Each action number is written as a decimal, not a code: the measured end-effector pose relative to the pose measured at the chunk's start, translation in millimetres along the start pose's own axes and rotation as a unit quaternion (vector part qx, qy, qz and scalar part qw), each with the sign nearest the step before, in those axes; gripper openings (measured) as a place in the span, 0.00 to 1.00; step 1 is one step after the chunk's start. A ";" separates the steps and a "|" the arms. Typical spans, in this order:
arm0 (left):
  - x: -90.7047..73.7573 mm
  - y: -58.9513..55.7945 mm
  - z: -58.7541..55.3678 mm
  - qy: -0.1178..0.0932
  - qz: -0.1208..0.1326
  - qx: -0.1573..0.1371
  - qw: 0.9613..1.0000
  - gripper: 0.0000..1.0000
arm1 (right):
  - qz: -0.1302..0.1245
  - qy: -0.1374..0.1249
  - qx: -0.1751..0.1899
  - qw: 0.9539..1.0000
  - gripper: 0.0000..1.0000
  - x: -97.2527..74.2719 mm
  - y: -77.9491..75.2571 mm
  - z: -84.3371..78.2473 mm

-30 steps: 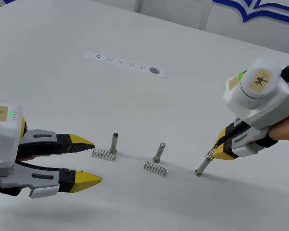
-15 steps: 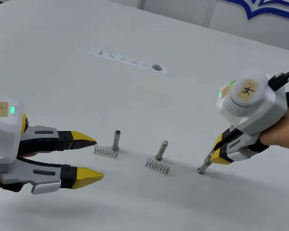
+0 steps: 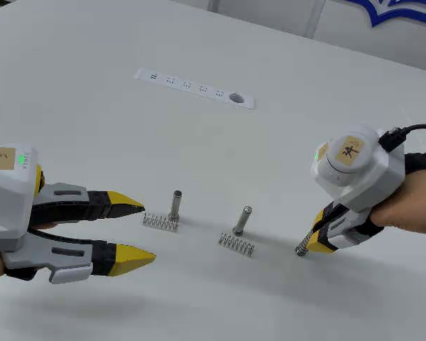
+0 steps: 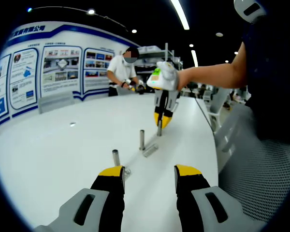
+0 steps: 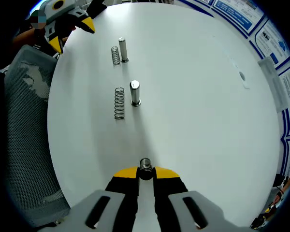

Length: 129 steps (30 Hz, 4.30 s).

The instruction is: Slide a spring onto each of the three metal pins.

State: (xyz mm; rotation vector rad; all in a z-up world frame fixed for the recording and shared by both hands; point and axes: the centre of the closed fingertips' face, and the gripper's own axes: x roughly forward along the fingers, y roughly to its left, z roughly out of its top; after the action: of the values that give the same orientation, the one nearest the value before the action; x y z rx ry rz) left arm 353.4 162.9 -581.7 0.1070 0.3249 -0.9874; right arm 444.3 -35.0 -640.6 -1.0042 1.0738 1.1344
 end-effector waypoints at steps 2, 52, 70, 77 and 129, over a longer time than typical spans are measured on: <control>0.1 0.0 0.0 0.000 0.001 0.000 1.000 0.42 | 0.001 0.000 0.001 1.000 0.12 1.5 0.2 -0.4; 2.0 -2.6 1.9 0.006 -0.008 0.008 1.000 0.41 | 0.020 -0.092 -0.028 0.995 0.17 9.0 36.8 74.1; 1.0 -4.8 -1.1 0.012 -0.004 0.005 1.000 0.39 | 0.031 -0.082 -0.037 0.995 0.13 36.1 39.9 74.3; 2.3 -6.7 -1.0 0.011 -0.004 0.005 1.000 0.39 | 0.034 -0.079 -0.039 0.996 0.12 39.5 40.4 73.9; 60.6 -39.6 0.0 0.058 -0.132 0.091 0.985 0.16 | 0.059 -0.134 -0.103 0.984 0.11 -25.5 104.3 116.0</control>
State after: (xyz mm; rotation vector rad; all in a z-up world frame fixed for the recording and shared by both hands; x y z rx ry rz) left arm 351.0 92.5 -598.6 0.2948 0.3601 -1.2764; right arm 354.2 88.4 -599.8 -0.9236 0.8188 1.4559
